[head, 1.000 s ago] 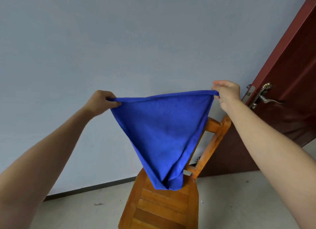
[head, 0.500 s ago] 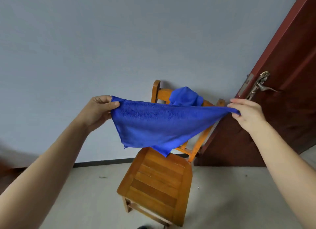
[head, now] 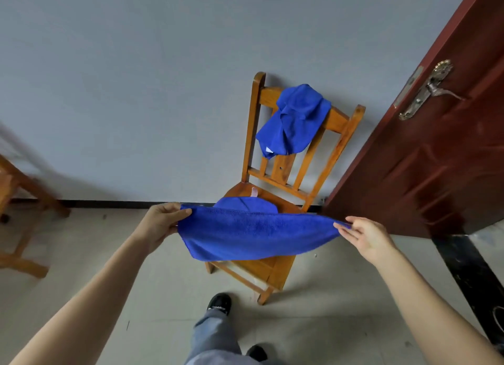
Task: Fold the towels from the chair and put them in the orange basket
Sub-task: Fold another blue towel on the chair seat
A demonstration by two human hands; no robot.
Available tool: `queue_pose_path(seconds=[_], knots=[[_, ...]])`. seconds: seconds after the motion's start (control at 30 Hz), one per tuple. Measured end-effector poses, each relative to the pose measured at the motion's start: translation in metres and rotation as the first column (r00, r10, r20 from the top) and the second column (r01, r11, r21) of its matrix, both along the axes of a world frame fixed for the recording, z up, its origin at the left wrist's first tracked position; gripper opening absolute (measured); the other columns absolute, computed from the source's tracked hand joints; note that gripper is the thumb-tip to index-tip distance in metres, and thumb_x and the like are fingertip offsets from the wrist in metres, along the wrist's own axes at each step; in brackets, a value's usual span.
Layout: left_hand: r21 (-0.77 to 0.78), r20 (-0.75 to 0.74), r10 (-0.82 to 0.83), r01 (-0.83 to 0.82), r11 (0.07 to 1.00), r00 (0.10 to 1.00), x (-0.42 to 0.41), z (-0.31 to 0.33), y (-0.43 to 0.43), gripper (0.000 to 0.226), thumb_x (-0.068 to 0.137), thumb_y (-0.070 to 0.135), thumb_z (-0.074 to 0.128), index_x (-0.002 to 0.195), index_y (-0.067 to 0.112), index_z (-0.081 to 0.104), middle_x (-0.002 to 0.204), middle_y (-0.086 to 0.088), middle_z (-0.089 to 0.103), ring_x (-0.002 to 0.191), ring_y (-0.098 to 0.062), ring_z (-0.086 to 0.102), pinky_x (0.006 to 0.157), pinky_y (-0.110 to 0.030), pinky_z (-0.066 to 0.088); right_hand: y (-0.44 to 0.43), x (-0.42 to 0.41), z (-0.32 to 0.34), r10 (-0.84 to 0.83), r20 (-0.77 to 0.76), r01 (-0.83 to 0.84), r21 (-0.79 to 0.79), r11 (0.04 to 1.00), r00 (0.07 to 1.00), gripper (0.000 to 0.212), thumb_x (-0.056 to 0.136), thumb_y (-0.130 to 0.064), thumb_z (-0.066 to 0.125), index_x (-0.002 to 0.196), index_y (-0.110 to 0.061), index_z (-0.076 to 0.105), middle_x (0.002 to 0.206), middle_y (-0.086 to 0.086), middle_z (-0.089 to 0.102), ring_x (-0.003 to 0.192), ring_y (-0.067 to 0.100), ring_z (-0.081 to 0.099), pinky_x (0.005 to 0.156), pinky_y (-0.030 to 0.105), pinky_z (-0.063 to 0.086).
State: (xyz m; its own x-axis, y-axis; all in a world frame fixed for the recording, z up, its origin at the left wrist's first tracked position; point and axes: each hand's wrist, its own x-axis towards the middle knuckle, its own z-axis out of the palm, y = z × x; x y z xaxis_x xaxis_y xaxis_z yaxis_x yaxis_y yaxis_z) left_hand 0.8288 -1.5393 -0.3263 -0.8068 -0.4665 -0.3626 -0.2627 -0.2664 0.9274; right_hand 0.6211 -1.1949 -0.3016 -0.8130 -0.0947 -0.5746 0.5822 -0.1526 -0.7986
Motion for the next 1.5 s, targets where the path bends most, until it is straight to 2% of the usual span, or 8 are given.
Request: queue_pose_path(seconds=[0.1,0.2,0.3,0.4,0.73,1.0,1.23,1.5], knots=[[0.012,0.033,0.096,-0.096,0.995,0.995,0.008,-0.015,0.009,0.033,0.089,0.003,0.056,0.060,0.015,0.066,0.059,0.003,0.065,0.057,-0.010,0.060,0.055,-0.018,0.052,0.000,0.008,-0.025,0.055,0.012,-0.054,-0.037,0.998,0.998,0.043,0.057,0.026,0.019,0.079,0.005,0.050,0.083,0.022,0.053,0.047,0.017,0.067,0.049,0.018,0.055],[0.020,0.063,0.161,-0.163,0.986,0.985,0.008,-0.025,0.017,0.023,0.090,0.004,0.055,0.070,0.010,0.063,0.058,0.005,0.065,0.056,-0.009,0.059,0.054,-0.017,0.050,-0.002,0.011,-0.050,0.172,-0.015,-0.170,0.086,0.982,0.985,0.029,0.083,0.026,0.032,0.094,0.011,0.054,0.078,0.018,0.063,0.055,0.010,0.069,0.054,0.015,0.055],[0.030,0.106,0.212,-0.216,0.976,0.972,0.006,-0.037,0.015,0.019,0.091,0.006,0.055,0.075,0.009,0.065,0.060,0.005,0.067,0.057,-0.008,0.061,0.058,-0.020,0.050,-0.012,0.008,-0.067,0.244,-0.055,-0.227,0.219,0.949,0.968,0.026,0.081,0.017,0.053,0.106,0.008,0.057,0.081,0.015,0.065,0.057,0.005,0.068,0.056,0.012,0.054],[0.047,0.152,0.257,-0.267,0.963,0.954,-0.004,-0.051,0.003,0.017,0.090,0.007,0.056,0.076,0.007,0.065,0.062,0.001,0.066,0.066,-0.017,0.058,0.064,-0.027,0.047,-0.026,-0.004,-0.082,0.278,-0.061,-0.244,0.327,0.913,0.959,0.028,0.080,0.015,0.057,0.107,0.007,0.058,0.081,0.015,0.062,0.053,0.003,0.066,0.055,0.009,0.053],[0.071,0.349,0.246,-0.287,0.955,0.904,-0.072,-0.112,-0.056,0.013,0.089,0.008,0.059,0.077,0.008,0.067,0.072,-0.006,0.064,0.072,-0.023,0.054,0.065,-0.030,0.045,-0.084,-0.057,-0.136,0.097,0.095,-0.130,0.459,0.879,0.991,0.036,0.087,0.000,0.060,0.121,0.008,0.051,0.076,0.011,0.061,0.048,0.010,0.064,0.064,0.026,0.049],[-0.023,0.435,0.324,-0.350,0.937,0.840,-0.141,-0.192,-0.096,0.013,0.087,0.007,0.062,0.076,0.013,0.066,0.077,-0.006,0.063,0.075,-0.023,0.055,0.071,-0.031,0.045,-0.124,-0.096,-0.229,0.122,0.139,-0.182,0.611,0.770,0.983,0.024,0.091,-0.007,0.056,0.109,0.007,0.060,0.081,0.013,0.060,0.060,0.017,0.051,0.051,0.024,0.038],[-0.151,0.471,0.431,-0.412,0.899,0.770,-0.195,-0.294,-0.121,0.006,0.088,0.011,0.061,0.093,0.014,0.061,0.076,0.005,0.057,0.068,-0.008,0.051,0.065,-0.025,0.043,-0.162,-0.135,-0.349,0.255,0.090,-0.239,0.722,0.650,0.963,0.023,0.092,-0.013,0.054,0.104,0.004,0.063,0.095,0.016,0.064,0.087,0.028,0.057,0.076,0.034,0.045],[-0.184,0.622,0.355,-0.310,0.933,0.698,-0.206,-0.382,-0.137,0.014,0.089,0.016,0.060,0.101,0.011,0.064,0.091,-0.006,0.060,0.088,-0.023,0.052,0.078,-0.031,0.040,-0.188,-0.157,-0.405,0.353,0.050,-0.242,0.816,0.525,0.934,0.025,0.093,-0.021,0.052,0.105,-0.002,0.064,0.099,0.011,0.064,0.089,0.026,0.057,0.070,0.028,0.038]])
